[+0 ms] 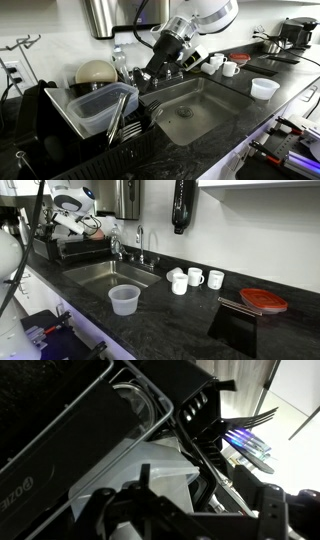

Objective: Move the spoon from the white cup and put it on the dish rack then put the same cup in the sink

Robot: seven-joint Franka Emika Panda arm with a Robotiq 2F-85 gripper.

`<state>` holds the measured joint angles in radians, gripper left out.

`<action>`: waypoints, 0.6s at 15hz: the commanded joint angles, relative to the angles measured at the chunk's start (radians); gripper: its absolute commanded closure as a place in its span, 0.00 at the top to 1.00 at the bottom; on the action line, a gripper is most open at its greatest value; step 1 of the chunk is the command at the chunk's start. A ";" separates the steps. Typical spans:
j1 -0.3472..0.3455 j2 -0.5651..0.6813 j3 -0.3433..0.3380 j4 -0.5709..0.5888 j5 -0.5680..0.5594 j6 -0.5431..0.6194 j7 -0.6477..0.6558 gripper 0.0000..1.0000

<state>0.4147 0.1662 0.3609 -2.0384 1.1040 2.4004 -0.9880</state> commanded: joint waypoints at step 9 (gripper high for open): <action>-0.031 -0.321 -0.004 -0.260 -0.042 0.163 0.189 1.00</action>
<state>0.3974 -0.0571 0.3534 -2.2072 1.0842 2.4817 -0.8574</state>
